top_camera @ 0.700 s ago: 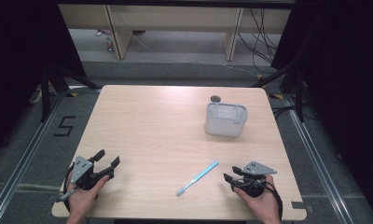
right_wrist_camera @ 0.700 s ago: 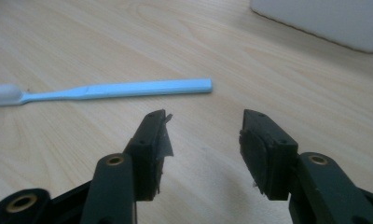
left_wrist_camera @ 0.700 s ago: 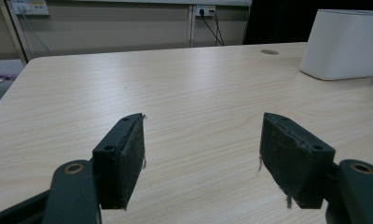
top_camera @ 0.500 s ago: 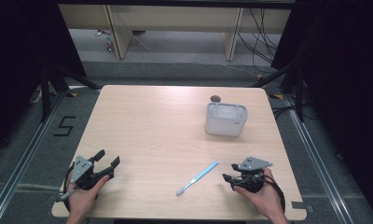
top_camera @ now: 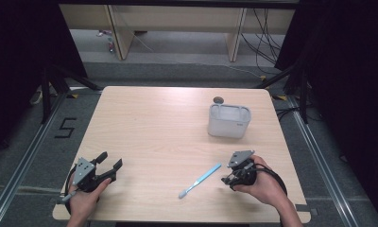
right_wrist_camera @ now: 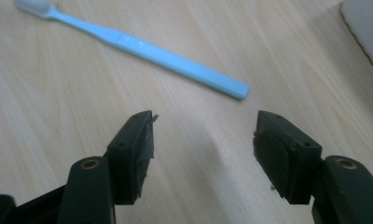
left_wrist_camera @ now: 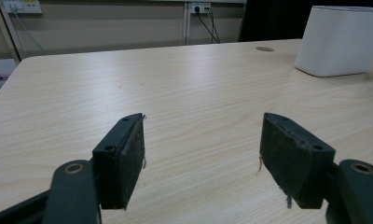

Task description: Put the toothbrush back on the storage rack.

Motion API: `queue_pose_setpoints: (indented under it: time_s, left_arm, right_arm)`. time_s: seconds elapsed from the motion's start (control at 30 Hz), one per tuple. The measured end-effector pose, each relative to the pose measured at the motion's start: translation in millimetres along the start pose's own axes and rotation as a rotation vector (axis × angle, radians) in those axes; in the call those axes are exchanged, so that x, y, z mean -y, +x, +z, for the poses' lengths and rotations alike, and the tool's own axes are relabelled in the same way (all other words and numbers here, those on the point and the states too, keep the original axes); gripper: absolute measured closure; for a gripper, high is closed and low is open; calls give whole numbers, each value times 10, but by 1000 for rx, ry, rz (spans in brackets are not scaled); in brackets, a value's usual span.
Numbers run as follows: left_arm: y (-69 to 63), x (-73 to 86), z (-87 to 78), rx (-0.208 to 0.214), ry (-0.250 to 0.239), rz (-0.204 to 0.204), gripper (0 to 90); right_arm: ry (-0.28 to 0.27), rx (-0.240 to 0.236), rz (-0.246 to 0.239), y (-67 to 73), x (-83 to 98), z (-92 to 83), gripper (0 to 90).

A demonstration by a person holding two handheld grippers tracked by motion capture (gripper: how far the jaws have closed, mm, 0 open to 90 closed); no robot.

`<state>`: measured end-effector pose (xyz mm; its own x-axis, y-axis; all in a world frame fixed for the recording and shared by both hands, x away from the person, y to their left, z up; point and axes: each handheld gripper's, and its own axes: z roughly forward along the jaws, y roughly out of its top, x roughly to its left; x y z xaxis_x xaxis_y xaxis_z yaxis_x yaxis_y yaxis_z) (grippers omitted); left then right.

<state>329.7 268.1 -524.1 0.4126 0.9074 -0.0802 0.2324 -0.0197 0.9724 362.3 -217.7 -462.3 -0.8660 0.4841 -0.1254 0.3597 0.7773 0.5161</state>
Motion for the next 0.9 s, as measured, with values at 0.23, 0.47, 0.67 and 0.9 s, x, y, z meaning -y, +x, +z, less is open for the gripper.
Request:
queue_pose_setpoints:
  time_s: [0.23,0.47,0.67,0.9]
  left_arm:
    - [-1,0,0,3,-1,-2,305]
    - [-1,1,5,6,-3,-2,306]
    - [-4,-1,3,6,0,-1,307]
    - [-6,3,8,12,-8,-4,308]
  right_arm:
    - [111,-88,-96,-73,-133,22,365]
    - [322,-169,-200,-64,-268,95,396]
    - [373,-187,-308,-17,-413,155,421]
    - [387,-212,-476,24,-650,288,427]
